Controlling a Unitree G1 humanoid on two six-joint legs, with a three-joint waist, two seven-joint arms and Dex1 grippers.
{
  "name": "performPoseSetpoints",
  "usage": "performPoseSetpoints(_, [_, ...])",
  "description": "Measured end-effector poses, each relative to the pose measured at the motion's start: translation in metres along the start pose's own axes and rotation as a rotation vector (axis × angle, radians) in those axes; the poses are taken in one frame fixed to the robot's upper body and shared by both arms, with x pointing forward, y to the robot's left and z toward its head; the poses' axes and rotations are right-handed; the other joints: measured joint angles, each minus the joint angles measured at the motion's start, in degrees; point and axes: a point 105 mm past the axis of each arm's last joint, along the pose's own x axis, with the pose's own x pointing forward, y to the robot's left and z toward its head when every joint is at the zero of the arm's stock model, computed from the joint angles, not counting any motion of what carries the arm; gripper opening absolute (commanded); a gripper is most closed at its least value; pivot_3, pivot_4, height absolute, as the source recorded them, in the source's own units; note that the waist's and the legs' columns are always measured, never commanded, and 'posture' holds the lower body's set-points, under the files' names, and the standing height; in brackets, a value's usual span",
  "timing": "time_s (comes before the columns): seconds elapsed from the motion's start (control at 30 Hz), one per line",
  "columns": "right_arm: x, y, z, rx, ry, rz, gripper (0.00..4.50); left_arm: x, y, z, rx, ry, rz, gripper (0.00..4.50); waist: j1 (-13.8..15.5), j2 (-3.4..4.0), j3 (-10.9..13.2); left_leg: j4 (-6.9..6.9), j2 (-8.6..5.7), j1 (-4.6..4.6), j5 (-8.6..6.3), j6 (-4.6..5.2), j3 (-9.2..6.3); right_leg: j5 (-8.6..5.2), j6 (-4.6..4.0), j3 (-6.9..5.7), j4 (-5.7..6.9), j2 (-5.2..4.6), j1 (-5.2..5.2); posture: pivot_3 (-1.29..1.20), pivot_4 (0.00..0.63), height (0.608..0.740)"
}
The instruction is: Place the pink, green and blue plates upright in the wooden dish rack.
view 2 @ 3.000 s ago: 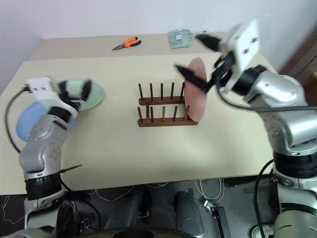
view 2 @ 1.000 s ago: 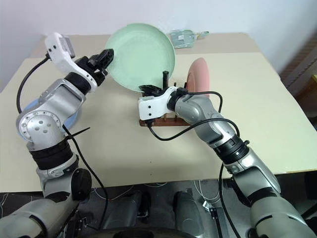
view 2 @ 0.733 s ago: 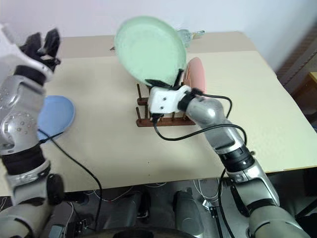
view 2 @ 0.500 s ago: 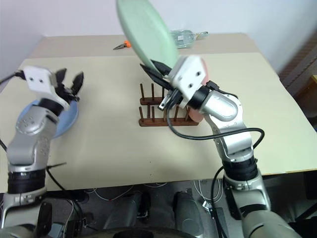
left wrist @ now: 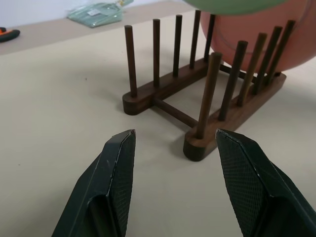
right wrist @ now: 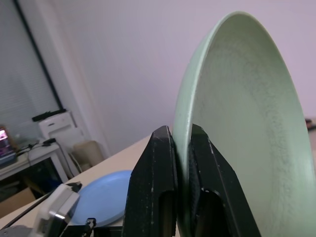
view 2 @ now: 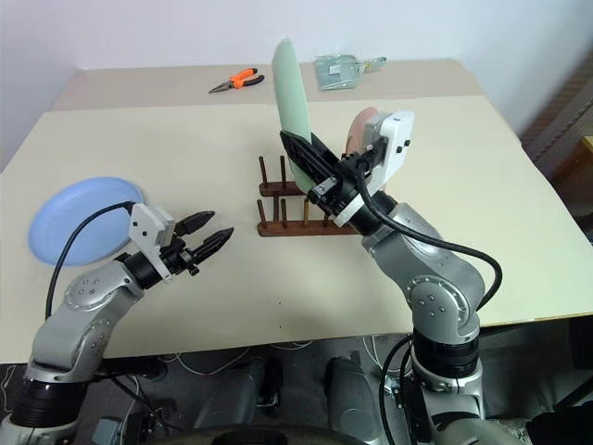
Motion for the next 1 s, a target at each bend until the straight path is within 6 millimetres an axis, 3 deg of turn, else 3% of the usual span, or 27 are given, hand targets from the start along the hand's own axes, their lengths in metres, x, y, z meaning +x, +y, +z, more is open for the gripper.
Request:
performPoseSetpoints(0.47, [-0.012, -0.021, -0.024, 0.136, 0.046, -0.16, 0.0, 0.008, -0.018, 0.002, -0.002, -0.003, -0.06, 2.62, -0.15, 0.01, 0.0, 0.01, 0.01, 0.0, 0.0, 0.01, 0.0, 0.0, 0.0, 0.0, 0.01, 0.01, 0.0, 0.0, 0.15, 0.74])
performPoseSetpoints(0.53, [-0.013, -0.026, -0.024, 0.149, 0.046, -0.175, 0.78, 0.008, -0.019, 0.003, -0.002, -0.005, -0.064, 2.66, -0.12, 0.03, 0.01, 0.01, 0.01, 0.0, 0.0, 0.01, 0.0, 0.0, 0.0, 0.0, 0.01, 0.01, 0.0, 0.0, 0.15, 0.74])
performPoseSetpoints(0.63, [-0.013, -0.03, -0.027, 0.157, 0.058, -0.187, 2.1, 0.009, -0.021, 0.003, -0.006, -0.002, -0.078, 3.52, -0.06, 0.04, 0.01, 0.01, 0.01, 0.0, 0.0, 0.01, 0.0, 0.0, 0.0, 0.0, 0.0, 0.01, 0.01, 0.0, 0.15, 0.74])
performPoseSetpoints(0.7, [-0.012, -0.032, -0.026, 0.126, 0.07, -0.187, 3.1, 0.009, -0.023, 0.002, -0.028, 0.006, -0.086, 4.45, -0.03, 0.05, 0.02, 0.01, 0.01, 0.0, 0.0, 0.01, 0.0, 0.0, 0.0, 0.0, 0.0, 0.01, 0.01, 0.0, 0.15, 0.74])
performPoseSetpoints(0.77, [-0.01, -0.035, -0.021, 0.054, 0.076, -0.187, 4.15, 0.01, -0.023, 0.002, -0.037, 0.005, -0.09, 4.5, -0.01, 0.06, 0.03, 0.03, 0.01, 0.0, 0.0, 0.01, 0.0, 0.0, 0.0, -0.01, -0.01, 0.01, 0.01, 0.0, 0.15, 0.74])
performPoseSetpoints(1.0, [0.005, -0.026, 0.009, -0.388, 0.093, -0.047, 4.15, 0.011, -0.017, 0.006, -0.043, -0.011, -0.048, 4.5, 0.12, 0.12, 0.06, 0.08, 0.01, -0.01, -0.02, 0.06, -0.01, -0.01, -0.01, -0.03, -0.03, 0.01, 0.02, 0.0, 0.15, 0.74])
